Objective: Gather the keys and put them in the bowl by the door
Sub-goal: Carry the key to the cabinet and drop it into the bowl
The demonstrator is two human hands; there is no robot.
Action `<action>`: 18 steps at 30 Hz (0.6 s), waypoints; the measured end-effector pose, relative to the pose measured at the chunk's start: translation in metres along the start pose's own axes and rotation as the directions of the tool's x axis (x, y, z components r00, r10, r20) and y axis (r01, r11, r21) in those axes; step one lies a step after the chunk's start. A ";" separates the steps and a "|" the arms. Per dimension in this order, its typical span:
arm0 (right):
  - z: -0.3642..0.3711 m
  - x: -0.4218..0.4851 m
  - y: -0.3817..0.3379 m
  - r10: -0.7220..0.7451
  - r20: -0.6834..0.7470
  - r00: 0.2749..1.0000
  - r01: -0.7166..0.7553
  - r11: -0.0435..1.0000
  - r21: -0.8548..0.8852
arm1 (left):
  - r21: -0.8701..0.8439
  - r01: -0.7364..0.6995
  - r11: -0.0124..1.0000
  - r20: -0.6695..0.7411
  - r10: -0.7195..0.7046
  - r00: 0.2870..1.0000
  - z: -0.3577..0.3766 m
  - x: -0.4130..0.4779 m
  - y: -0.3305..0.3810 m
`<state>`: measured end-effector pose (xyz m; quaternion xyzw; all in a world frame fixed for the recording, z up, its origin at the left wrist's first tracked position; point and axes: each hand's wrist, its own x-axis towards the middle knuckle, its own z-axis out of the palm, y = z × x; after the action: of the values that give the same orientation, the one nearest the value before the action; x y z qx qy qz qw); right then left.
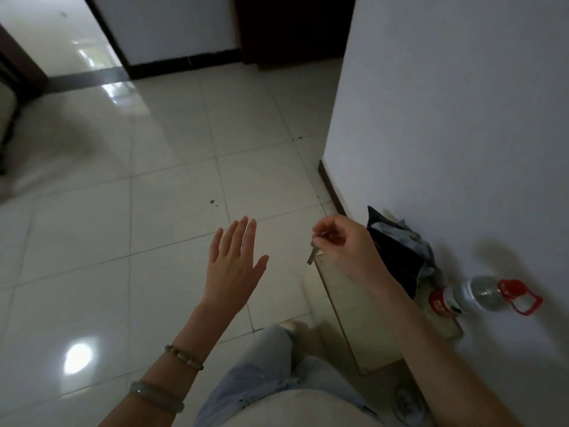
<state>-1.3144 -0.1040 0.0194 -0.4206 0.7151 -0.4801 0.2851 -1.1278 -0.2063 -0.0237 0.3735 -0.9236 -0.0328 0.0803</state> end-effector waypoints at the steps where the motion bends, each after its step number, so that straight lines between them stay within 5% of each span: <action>1: 0.004 0.004 -0.001 -0.008 0.018 1.000 0.008 1.000 -0.001 | 0.001 0.025 1.000 -0.006 -0.025 1.000 -0.001 -0.002 -0.004; 18: 0.072 0.187 -0.034 -0.066 0.173 0.983 0.072 0.997 -0.030 | -0.043 0.214 0.976 -0.072 -0.217 0.974 0.008 0.118 -0.124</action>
<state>-1.3351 -0.3057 0.0234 -0.4900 0.6815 -0.4385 0.3211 -1.1284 -0.3774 -0.0314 0.4709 -0.8732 -0.0433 0.1179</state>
